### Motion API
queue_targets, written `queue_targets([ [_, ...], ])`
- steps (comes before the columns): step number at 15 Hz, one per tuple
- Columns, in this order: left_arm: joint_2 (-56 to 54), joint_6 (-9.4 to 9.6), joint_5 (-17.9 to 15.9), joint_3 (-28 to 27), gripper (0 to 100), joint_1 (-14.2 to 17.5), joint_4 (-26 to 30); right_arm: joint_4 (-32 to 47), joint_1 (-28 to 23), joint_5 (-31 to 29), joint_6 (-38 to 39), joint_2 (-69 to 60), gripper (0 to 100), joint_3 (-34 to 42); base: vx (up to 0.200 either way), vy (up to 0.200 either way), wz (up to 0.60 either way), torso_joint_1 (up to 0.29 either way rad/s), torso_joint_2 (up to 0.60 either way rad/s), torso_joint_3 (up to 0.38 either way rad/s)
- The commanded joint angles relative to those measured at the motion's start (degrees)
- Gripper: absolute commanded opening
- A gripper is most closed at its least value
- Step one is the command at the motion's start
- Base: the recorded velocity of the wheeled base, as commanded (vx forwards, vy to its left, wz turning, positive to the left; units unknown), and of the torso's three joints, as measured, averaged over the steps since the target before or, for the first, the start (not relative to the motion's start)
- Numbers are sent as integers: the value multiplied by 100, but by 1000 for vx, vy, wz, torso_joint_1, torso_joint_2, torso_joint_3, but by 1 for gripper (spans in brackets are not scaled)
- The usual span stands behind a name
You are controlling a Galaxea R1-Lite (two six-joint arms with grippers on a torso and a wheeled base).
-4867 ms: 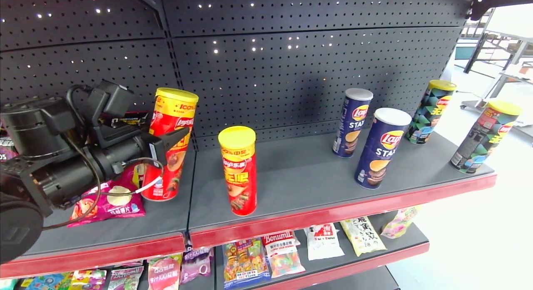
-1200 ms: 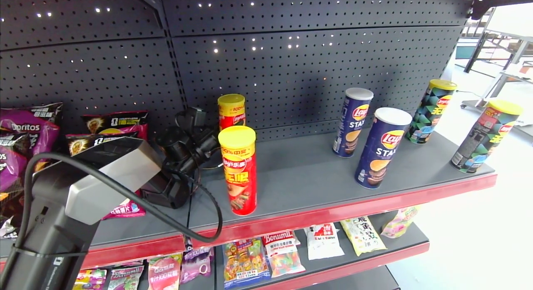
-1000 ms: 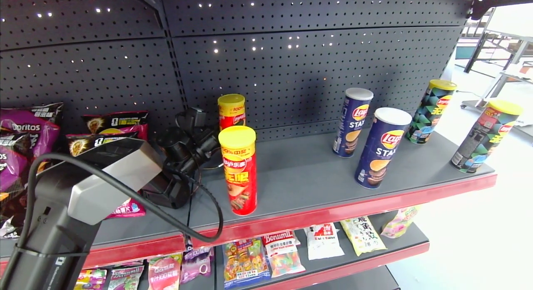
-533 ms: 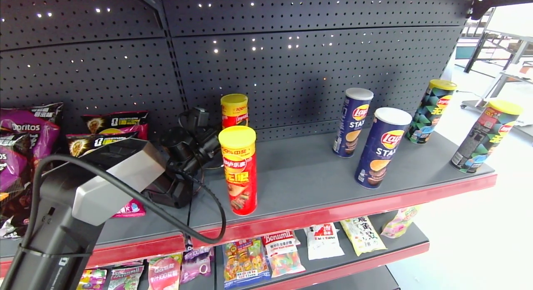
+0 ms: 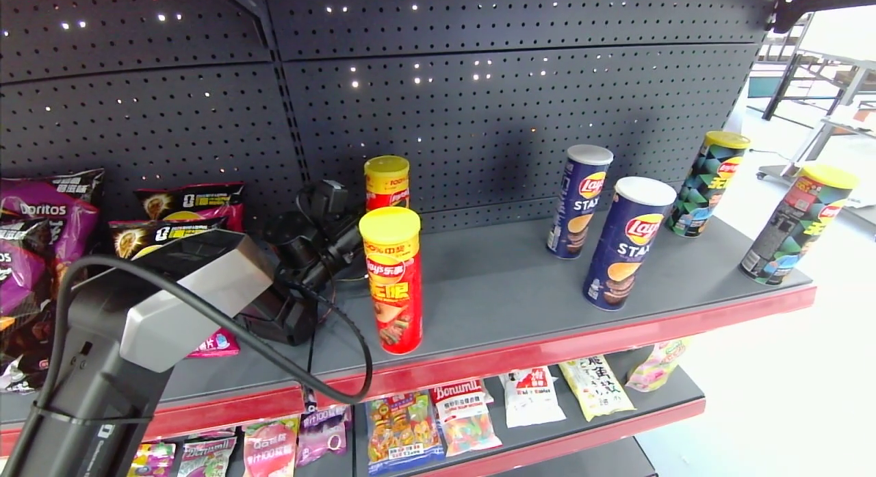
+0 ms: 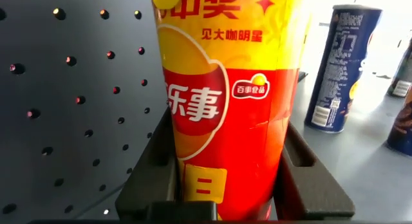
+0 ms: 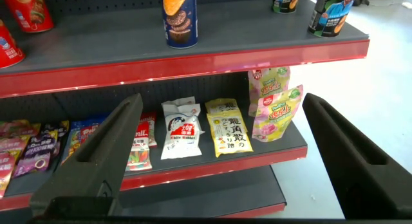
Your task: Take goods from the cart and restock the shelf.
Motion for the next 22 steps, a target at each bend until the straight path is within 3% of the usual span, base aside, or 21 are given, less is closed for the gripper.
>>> queue_targets([
  [1, 16, 28, 8, 45, 0, 6, 19, 0, 1, 2, 1, -2, 100, 0, 0, 0, 0, 0, 0, 0],
  [4, -1, 72, 219, 89, 0, 23, 19, 0, 1, 2, 1, -2, 100, 0, 0, 0, 0, 0, 0, 0],
  [7, -10, 239, 227, 229, 0, 41, 19, 0, 1, 2, 1, -2, 100, 0, 0, 0, 0, 0, 0, 0],
  [12, -10, 335, 227, 317, 0, 41, 19, 0, 1, 2, 1, -2, 100, 0, 0, 0, 0, 0, 0, 0],
  [13, -10, 335, 227, 335, 100, 41, 19, 0, 1, 2, 1, 6, 100, 0, 0, 0, 0, 0, 0, 0],
  [22, -256, 344, 219, 686, 100, 67, 19, 0, 1, 2, 1, -2, 100, 0, 0, 0, 0, 0, 0, 0],
])
